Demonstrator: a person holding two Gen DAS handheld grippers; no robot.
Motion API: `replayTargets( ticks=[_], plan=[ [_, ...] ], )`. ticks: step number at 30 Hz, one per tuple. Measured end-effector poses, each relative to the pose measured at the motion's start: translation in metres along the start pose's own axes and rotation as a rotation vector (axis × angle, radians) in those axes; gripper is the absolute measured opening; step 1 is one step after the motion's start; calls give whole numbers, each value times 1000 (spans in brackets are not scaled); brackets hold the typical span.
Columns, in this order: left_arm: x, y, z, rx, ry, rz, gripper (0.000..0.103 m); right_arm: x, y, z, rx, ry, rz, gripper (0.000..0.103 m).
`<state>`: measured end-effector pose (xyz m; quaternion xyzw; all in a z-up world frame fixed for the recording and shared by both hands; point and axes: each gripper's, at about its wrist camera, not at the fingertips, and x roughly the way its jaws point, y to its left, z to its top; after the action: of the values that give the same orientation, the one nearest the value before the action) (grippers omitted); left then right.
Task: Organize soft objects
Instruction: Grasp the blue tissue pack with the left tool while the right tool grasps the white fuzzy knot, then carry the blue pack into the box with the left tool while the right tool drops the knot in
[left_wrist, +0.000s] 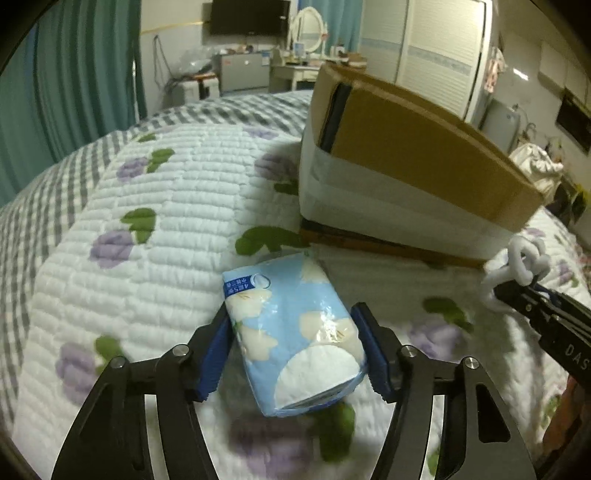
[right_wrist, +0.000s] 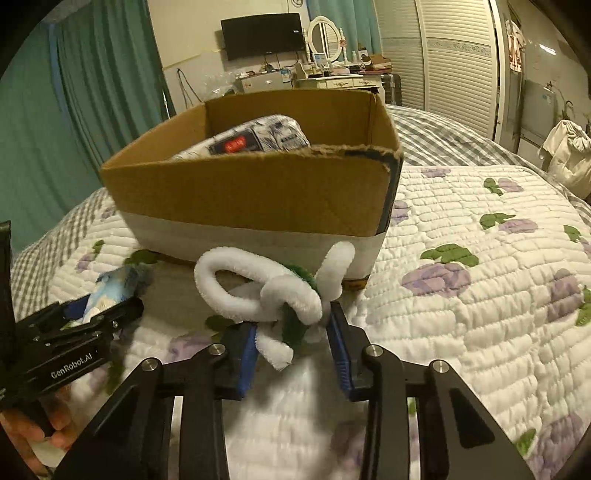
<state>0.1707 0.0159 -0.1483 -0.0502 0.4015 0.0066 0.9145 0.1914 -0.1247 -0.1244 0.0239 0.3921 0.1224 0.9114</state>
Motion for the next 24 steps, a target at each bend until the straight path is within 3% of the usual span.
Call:
replayTargets(
  ticks=[8, 15, 24],
  plan=[
    [-74, -14, -6, 18, -71, -54, 57, -69, 17, -1, -38, -44, 23, 34],
    [-151, -38, 6, 86, -194, -98, 56, -143, 36, -5, -121, -106, 24, 34],
    [-209, -57, 57, 154, -350, -122, 56, -225, 43, 45, -202, -251, 20, 34]
  ],
)
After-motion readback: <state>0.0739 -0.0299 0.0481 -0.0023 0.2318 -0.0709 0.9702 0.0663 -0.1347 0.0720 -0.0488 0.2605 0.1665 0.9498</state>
